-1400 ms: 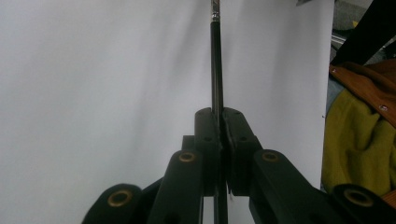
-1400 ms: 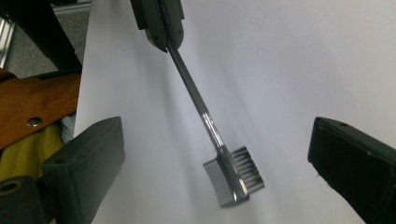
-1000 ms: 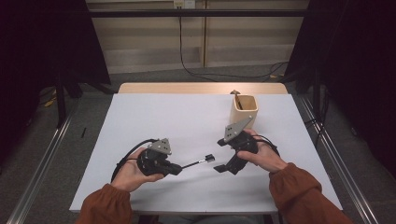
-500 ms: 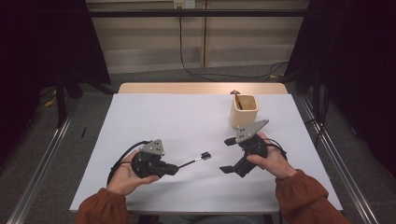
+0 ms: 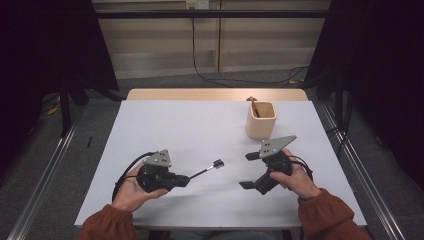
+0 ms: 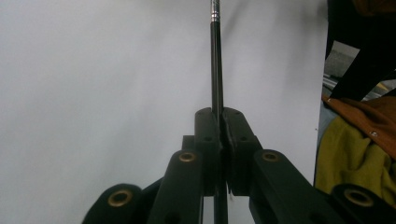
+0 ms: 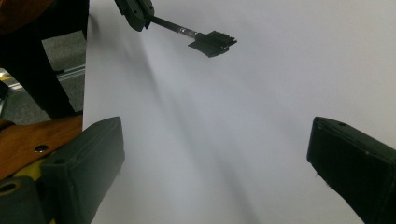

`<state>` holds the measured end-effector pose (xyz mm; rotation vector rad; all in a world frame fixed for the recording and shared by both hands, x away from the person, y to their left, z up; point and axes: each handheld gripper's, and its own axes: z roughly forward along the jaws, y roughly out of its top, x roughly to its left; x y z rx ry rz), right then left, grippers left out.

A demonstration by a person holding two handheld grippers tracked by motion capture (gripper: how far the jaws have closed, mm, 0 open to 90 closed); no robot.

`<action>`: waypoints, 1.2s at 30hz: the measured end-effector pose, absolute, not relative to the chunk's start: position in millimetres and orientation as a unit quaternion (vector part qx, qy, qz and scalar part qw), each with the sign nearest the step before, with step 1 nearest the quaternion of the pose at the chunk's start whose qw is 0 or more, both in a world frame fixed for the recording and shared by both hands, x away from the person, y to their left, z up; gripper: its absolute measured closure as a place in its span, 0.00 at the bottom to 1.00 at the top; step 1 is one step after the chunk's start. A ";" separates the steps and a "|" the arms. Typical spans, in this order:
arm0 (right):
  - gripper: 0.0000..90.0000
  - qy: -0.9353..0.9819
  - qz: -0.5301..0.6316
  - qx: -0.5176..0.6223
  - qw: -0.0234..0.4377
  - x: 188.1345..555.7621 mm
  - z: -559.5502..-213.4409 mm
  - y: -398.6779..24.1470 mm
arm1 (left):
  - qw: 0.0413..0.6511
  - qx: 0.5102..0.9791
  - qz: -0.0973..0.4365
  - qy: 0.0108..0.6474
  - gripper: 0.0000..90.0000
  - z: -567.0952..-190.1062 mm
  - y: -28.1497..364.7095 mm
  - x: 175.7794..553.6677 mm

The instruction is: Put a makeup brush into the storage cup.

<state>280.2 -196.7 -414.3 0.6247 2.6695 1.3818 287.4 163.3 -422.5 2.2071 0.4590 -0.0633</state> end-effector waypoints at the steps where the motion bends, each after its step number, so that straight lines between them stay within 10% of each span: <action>1: 0.07 0.867 0.452 0.205 0.036 280.2 -414.3 -197.1 | 0.433 0.882 -0.024 0.185 0.95 -423.3 164.1 287.1; 36: 0.06 0.827 0.516 0.221 0.041 278.2 -413.9 -196.2 | 0.526 0.827 -0.007 0.197 0.95 -426.4 162.2 279.6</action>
